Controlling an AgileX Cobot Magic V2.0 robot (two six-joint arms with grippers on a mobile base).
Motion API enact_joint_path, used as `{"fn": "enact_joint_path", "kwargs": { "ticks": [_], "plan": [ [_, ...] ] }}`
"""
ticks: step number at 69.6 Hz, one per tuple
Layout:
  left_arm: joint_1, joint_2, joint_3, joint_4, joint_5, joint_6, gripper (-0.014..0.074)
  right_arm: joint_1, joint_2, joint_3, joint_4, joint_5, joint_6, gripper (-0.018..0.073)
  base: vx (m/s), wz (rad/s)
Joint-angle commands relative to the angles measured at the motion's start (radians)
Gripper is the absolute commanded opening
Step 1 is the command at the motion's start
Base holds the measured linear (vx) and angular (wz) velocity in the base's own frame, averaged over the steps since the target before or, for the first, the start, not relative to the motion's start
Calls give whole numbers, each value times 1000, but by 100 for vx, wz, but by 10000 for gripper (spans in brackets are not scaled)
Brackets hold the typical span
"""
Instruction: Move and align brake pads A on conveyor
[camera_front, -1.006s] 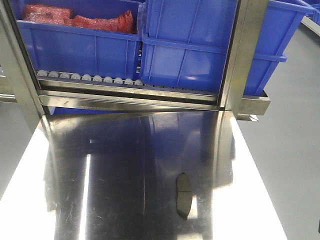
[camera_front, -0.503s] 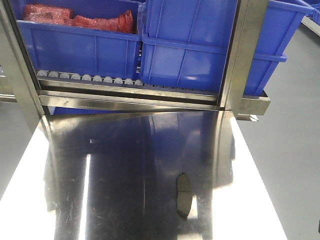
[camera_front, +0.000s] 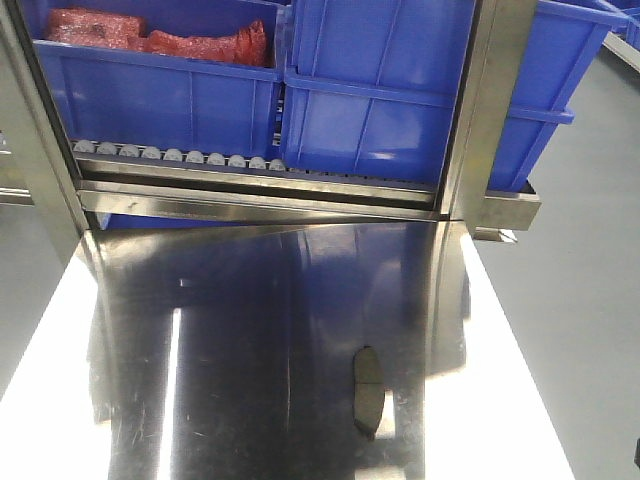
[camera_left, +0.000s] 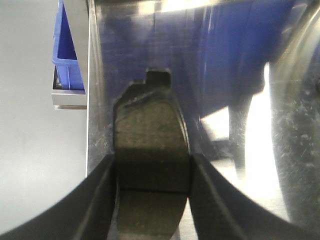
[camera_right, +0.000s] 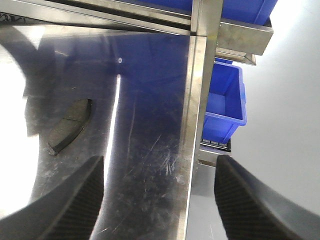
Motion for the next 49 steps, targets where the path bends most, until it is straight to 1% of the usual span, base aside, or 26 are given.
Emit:
{"fn": "enact_joint_path", "kwargs": {
  "ticks": [1,11,19,27,41,49],
  "plan": [
    [-7,11,-25,23,-71,0,-6,-4,12,-27,2,-87,0,449,0,0],
    [-7,11,-25,23,-72,0,-6,-4,25,-33,16,-108,0,449,0,0],
    [-7,11,-25,23,-72,0,-6,-5,101,-71,33,-69,0,449,0,0],
    [-7,11,-25,23,-72,0,-6,-5,252,-133,34,-19,0,449,0,0],
    [-7,11,-25,23,-72,0,-6,-5,549,-267,46,-6,0,449,0,0],
    [-7,11,-25,23,-72,0,-6,-5,725,-364,61,37,12,449,0,0]
  ]
}}
